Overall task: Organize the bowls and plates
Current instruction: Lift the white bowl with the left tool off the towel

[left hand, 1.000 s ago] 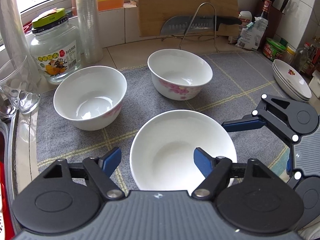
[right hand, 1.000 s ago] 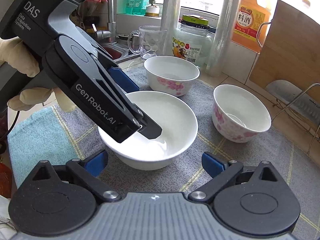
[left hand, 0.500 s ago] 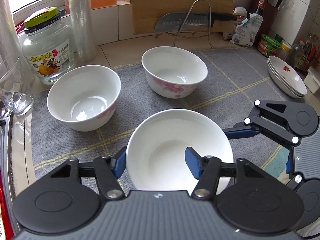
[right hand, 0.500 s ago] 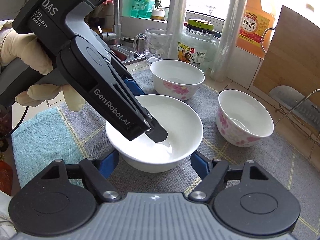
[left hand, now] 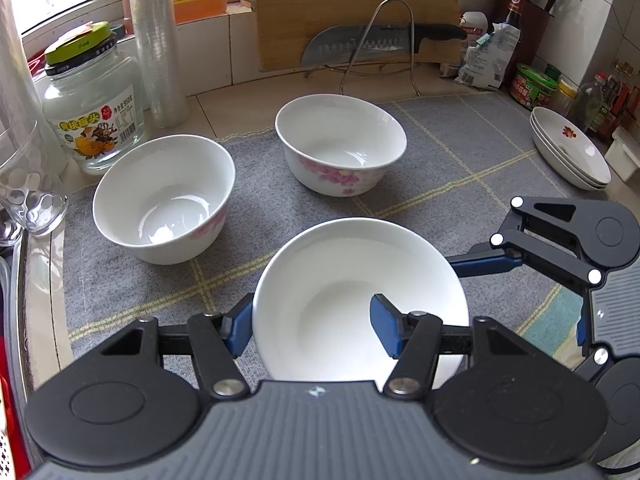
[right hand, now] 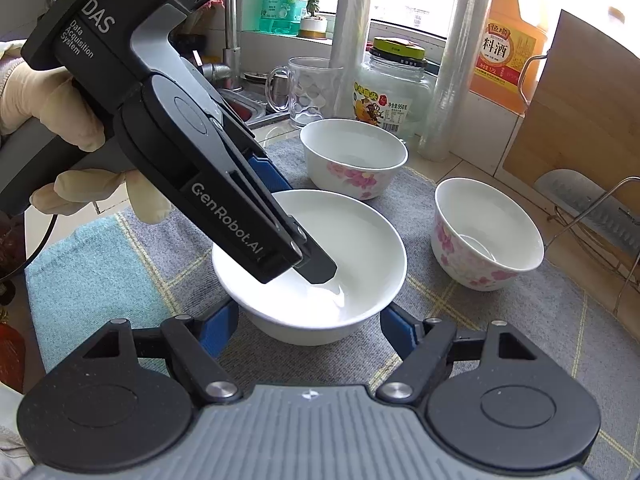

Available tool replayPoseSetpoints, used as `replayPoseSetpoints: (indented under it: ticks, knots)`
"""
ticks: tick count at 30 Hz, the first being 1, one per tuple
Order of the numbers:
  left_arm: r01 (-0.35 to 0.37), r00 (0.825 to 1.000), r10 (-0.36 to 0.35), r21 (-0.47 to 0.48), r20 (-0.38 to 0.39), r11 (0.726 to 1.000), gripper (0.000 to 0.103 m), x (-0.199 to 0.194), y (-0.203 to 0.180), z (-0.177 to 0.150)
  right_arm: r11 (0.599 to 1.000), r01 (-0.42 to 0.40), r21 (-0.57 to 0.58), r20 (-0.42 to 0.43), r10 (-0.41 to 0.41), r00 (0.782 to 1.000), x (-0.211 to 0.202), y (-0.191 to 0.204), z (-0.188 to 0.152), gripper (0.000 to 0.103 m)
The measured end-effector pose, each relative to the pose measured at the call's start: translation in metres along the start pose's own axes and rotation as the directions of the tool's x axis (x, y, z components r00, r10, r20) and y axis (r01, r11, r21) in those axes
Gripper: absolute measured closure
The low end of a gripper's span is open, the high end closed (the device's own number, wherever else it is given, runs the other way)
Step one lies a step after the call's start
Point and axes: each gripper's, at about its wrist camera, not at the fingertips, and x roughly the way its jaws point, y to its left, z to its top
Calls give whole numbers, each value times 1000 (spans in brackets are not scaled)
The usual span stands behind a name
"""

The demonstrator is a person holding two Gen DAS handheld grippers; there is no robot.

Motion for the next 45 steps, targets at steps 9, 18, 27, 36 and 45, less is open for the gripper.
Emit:
replayPoseSetpoints:
  ticks: [9,18,27,36,45]
  knots:
    - [21,1000,-21,43,10,999,43,-1,-20,8,1000,24,18,5,-24,1000,-18,-4,-5,21]
    - [71,997,-73,111,9,991,43,10,-54,24,994,87,67,-8,-87,996,-41,-19,-23,21]
    - [130,991,-133,183,2,974,43,26,-89,42,979,160,126,-29,-158,987,-65,-37,-46,21]
    - [167,985,-170,233,-9,958,43,37,-116,54,962,215,170,-50,-210,977,-84,-52,-64,21]
    - [192,981,-193,252,-19,948,43,47,-131,61,951,239,198,-65,-230,971,-91,-62,-76,21]
